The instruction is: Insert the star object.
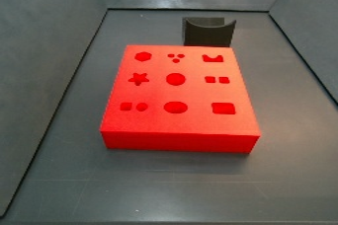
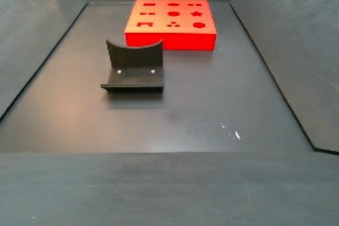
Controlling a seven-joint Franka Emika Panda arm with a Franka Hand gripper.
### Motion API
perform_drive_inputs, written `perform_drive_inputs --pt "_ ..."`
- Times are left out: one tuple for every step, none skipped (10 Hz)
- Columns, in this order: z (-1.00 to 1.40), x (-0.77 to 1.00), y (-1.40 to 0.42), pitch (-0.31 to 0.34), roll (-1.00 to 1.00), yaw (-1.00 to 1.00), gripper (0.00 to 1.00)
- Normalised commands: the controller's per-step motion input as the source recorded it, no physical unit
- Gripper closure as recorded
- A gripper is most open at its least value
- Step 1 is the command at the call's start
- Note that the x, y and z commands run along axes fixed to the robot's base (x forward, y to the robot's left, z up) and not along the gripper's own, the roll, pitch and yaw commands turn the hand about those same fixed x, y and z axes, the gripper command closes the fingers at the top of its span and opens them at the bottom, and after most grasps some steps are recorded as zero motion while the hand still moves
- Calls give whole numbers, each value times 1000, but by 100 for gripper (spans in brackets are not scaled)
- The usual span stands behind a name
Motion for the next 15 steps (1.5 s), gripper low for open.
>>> perform_drive_inputs --pt "-9 -20 0 -51 -16 0 100" --pt "-377 -3 -237 -304 136 0 100" --pt "-214 0 -223 -297 399 -157 100" --pt "-329 0 -197 -310 316 -169 100" --pt "-306 0 -157 -379 233 -203 100" --pt "-317 -60 -26 -316 309 -229 100" --pt "-840 137 131 146 97 -297 100" --pt "-866 191 254 159 0 -529 100" --pt "-674 146 311 226 0 -734 100" --pt "-589 54 271 271 0 -766 100" --pt "-577 0 89 271 -29 -906 100" --pt "-526 -60 -20 -124 -89 -977 100" --pt "-429 -37 -14 -289 -140 -957 100" --pt "-423 -17 -6 -291 -147 -946 100" --pt "-426 -26 -6 -286 -140 -957 100"
